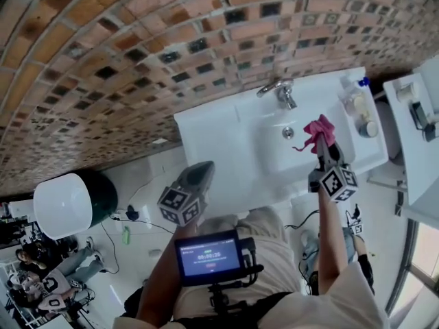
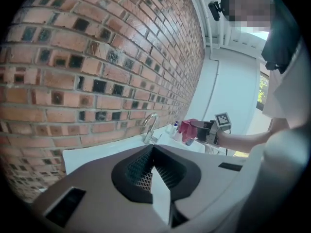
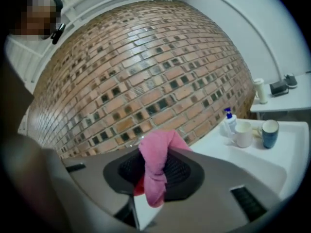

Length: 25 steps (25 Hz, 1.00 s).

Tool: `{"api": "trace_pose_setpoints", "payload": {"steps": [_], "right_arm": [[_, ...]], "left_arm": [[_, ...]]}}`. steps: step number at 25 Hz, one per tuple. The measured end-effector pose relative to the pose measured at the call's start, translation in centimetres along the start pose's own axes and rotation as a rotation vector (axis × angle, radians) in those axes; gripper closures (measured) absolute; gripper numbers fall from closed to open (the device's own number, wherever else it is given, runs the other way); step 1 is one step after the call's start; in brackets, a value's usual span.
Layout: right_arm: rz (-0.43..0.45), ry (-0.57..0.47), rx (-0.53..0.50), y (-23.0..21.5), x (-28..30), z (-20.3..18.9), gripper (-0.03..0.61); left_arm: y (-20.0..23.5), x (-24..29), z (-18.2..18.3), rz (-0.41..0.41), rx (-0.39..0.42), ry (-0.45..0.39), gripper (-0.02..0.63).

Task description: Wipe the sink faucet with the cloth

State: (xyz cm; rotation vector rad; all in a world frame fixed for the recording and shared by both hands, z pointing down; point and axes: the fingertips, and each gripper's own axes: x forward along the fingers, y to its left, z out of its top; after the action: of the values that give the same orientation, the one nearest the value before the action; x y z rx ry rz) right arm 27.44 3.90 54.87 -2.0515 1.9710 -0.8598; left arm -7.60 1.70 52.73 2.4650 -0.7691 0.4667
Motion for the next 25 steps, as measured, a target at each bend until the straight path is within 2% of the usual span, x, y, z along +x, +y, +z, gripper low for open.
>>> {"api": "trace_pose_setpoints", "payload": {"steps": [2, 6, 9, 13, 18, 25], "right_arm": [[0.064, -0.026, -0.038, 3.4, -1.0, 1.6, 0.479], [0.143, -0.075, -0.086, 8.6, -3.9, 3.5, 0.477], [0.185, -0.073, -0.109, 10.7, -5.4, 4.0, 0.475], [0.218, -0.02, -0.15, 12.8, -8.4, 2.3, 0.472], [0.317, 0.077, -0.302, 15.6, -9.8, 0.1, 0.471], [0.354, 0.155, -0.328, 16.2, -10.6, -4.1, 0.471]], "left_arm": [[-0.7, -0.6, 0.9, -0.007, 0.014, -0.02, 0.621], [-3.1, -1.8, 3.2, -0.039, 0.177, -0.042, 0.621], [-4.4, -2.5, 5.2, -0.051, 0.235, -0.117, 0.621], [-5.1, -4.6, 5.5, -0.067, 0.188, -0.157, 0.621], [-3.6, -6.0, 3.3, -0.033, 0.123, -0.18, 0.621], [-1.4, -7.1, -0.7, 0.017, 0.006, -0.144, 0.621]]}}
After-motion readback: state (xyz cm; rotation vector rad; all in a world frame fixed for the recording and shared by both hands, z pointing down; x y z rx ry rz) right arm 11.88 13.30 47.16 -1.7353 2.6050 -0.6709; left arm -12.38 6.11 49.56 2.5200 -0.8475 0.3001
